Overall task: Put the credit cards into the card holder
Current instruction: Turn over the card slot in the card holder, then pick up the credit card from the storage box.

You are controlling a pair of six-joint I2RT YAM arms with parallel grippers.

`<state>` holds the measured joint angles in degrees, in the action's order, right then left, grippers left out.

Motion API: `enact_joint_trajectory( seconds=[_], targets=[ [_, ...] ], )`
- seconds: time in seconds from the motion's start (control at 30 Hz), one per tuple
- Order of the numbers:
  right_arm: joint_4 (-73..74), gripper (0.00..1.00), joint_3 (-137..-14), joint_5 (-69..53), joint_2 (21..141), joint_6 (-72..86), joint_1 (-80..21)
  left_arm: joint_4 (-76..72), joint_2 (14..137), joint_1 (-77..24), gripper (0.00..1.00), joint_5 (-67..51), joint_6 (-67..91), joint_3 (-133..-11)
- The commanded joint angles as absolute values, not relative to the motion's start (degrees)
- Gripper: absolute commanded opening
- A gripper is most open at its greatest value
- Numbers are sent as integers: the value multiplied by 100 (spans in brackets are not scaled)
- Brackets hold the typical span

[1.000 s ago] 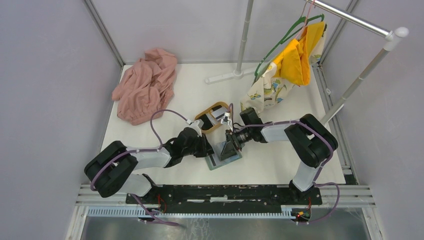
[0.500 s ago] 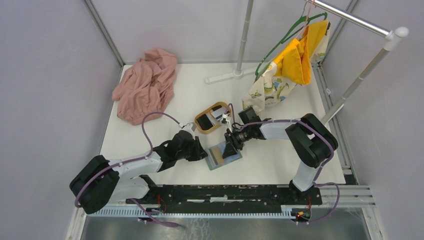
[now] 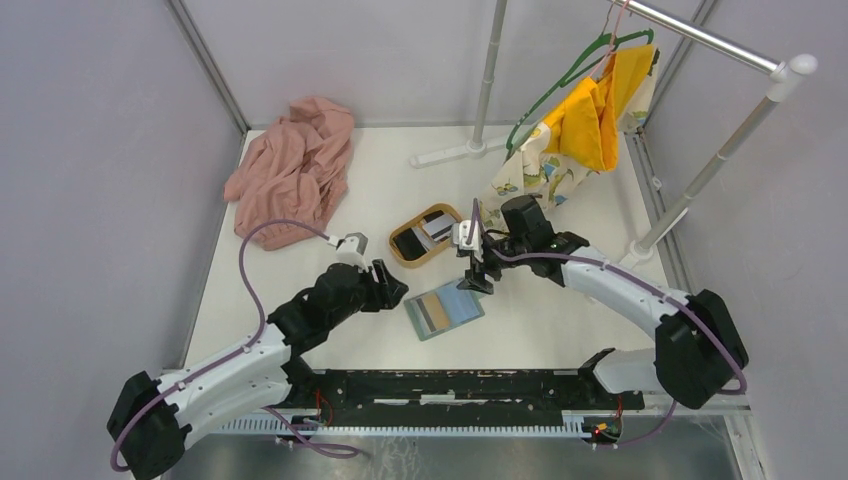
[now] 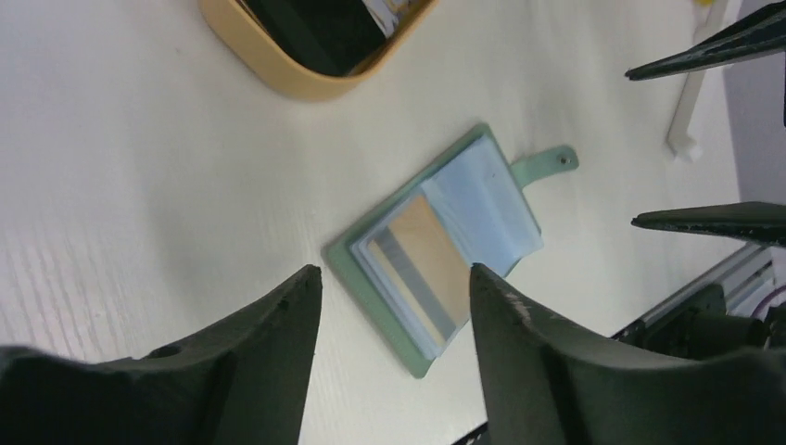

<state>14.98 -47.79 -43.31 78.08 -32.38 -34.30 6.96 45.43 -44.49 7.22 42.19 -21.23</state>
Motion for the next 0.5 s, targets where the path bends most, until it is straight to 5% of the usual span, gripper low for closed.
enact_joint_trajectory(
  seconds=[0.0,0.03,0.13,0.47],
  targets=[
    [1212,91,-4909,-3470,7467,-5045,-3449,32,4452,-4434,77,1682,3873,-2308],
    [1180,98,-5016,-3489,7536,-5145,-3447,-171,4507,-4412,83,1812,3857,-2303],
    [1591,98,-6037,-4001,8240,-4782,-3453,-516,4812,-4215,90,1720,3816,-2307],
    [1644,92,-8328,-3489,10341,-2487,-3753,-1678,5351,-2805,90,149,4254,-1874]
  ],
)
